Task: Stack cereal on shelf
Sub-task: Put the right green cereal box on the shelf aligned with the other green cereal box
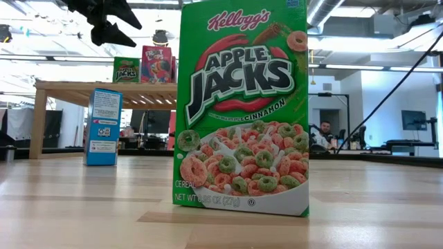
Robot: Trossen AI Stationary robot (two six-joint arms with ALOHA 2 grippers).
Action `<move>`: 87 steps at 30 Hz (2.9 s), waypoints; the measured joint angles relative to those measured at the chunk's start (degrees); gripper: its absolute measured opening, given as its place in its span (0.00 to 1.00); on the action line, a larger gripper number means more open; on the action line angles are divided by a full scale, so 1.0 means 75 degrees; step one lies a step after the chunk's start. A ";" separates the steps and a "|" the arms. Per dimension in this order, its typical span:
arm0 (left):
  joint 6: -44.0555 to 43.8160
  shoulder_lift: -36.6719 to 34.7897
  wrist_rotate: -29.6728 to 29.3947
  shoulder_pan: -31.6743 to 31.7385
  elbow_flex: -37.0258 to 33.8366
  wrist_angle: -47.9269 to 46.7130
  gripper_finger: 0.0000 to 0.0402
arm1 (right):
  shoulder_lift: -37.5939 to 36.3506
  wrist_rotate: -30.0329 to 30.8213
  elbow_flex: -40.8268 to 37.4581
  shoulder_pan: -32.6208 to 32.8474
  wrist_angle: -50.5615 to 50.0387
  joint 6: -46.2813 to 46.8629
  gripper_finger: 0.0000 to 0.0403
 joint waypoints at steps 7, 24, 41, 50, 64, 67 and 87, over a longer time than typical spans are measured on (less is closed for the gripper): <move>-0.0002 0.0000 -0.0006 -0.0002 0.0000 -0.0127 0.84 | 0.0000 -0.0003 0.0000 -0.0007 -0.0119 0.0003 0.72; -0.0002 0.0000 -0.0017 0.0001 0.0001 -0.0456 0.84 | 0.0000 0.0169 0.0000 0.0156 -0.2413 0.3503 0.72; -0.0002 0.0000 -0.0105 -0.0002 0.0000 -0.0717 0.84 | 0.1670 -0.0129 0.0000 0.1095 -0.3037 0.5234 0.72; -0.0002 0.0000 -0.0105 -0.0002 0.0000 -0.0720 0.84 | 0.2085 -0.0214 -0.0006 0.2019 -0.3263 0.6150 0.72; -0.0003 0.0000 -0.0099 -0.0001 0.0001 -0.0720 0.84 | 0.1877 0.0339 -0.0763 0.3873 -0.3147 0.9833 0.72; -0.0002 0.0000 -0.0099 -0.0002 0.0001 -0.0720 0.84 | 0.1877 0.0364 -0.1059 0.3876 -0.2883 0.9830 0.72; -0.0203 0.0000 -0.0096 0.0001 0.0000 -0.0717 0.84 | 0.1880 -0.0094 -0.2311 0.3783 -0.1017 0.9801 0.72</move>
